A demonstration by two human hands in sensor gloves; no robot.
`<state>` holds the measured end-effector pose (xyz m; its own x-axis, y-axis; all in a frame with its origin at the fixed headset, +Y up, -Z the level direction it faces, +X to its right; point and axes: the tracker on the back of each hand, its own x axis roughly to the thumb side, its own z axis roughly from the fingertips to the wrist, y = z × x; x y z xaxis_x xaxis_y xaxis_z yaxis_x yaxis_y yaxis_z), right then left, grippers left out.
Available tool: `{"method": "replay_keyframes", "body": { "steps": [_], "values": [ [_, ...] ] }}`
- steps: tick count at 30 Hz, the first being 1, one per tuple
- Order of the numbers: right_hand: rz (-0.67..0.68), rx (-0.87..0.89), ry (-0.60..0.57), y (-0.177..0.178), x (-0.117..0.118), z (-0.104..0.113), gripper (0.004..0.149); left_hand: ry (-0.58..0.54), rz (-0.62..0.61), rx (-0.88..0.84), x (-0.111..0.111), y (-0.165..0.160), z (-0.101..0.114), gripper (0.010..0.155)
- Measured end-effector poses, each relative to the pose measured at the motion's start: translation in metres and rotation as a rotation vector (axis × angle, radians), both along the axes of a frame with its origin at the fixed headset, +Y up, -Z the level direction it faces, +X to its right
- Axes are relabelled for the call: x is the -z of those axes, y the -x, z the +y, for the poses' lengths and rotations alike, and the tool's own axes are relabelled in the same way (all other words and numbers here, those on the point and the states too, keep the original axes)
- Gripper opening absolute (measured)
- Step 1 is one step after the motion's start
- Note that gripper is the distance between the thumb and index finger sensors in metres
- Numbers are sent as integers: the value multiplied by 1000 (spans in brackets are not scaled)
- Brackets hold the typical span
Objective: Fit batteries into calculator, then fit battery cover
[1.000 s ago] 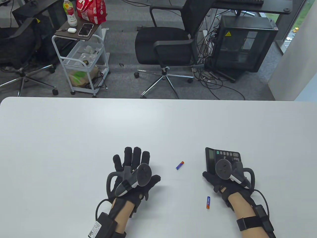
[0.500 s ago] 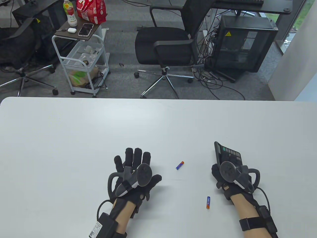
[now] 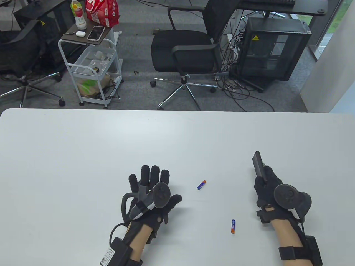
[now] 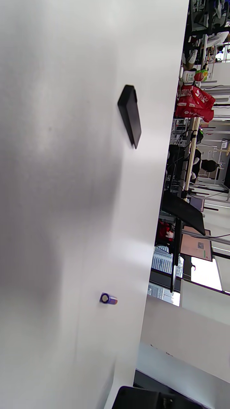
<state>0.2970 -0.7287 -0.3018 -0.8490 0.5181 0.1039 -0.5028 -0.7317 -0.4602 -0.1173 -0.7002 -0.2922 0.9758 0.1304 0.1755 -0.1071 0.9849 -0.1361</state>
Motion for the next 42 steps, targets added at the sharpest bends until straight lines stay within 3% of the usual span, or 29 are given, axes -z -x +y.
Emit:
{"method": "replay_keyframes", "body": {
  "steps": [9,17,24,29,36,42],
  "values": [
    [197,371,-200,13,-26,58,59,-41,-31,-94,-2,2,7,93],
    [378,610,-166,34,-25,87,57,-31,-93,-273,-3,0,10,94],
    [513,784,-57,50,-18,74,58,9,-258,-672,-4,-3,17,96],
    [581,855,52,57,-15,59,59,67,-305,-753,-3,-10,13,93],
    [702,943,215,88,-17,41,57,255,-389,-851,-3,-29,0,92],
    [722,932,244,103,-19,36,57,332,-421,-943,-3,-39,-5,72]
  ]
}}
